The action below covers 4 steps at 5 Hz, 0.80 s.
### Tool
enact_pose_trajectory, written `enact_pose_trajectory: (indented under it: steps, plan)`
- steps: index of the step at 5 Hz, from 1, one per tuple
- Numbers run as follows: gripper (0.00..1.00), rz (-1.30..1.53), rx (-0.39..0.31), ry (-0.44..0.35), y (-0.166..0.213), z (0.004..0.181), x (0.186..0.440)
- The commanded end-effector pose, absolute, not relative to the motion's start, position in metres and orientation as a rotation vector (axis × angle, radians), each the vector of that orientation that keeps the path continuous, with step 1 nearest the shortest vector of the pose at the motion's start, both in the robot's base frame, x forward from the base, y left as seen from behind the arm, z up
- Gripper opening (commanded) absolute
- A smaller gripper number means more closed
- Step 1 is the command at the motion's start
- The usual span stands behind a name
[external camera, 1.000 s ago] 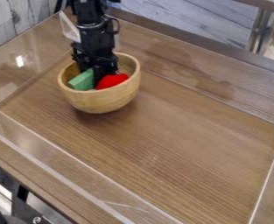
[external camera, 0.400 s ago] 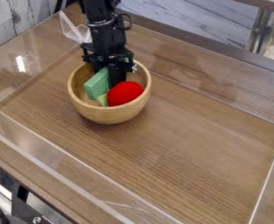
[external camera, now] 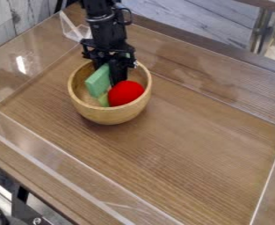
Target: Remove the green stick from the brown bowl and put it on the table
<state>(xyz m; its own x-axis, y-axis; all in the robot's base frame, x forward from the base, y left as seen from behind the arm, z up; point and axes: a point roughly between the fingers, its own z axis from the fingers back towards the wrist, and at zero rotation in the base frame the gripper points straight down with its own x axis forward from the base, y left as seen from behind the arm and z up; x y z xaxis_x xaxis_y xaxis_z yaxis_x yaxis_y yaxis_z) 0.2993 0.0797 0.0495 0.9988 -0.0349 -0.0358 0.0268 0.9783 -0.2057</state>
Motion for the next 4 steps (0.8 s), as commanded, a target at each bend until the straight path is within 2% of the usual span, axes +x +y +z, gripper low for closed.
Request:
enact_pose_trajectory:
  steps: [1, 2, 4]
  plan:
    - [0.0, -0.063, -0.179, -0.063, 0.08, 0.081, 0.312]
    - [0.0, -0.087, -0.178, -0.082, 0.077, 0.087, 0.315]
    - [0.0, -0.116, -0.173, -0.125, 0.083, 0.117, 0.297]
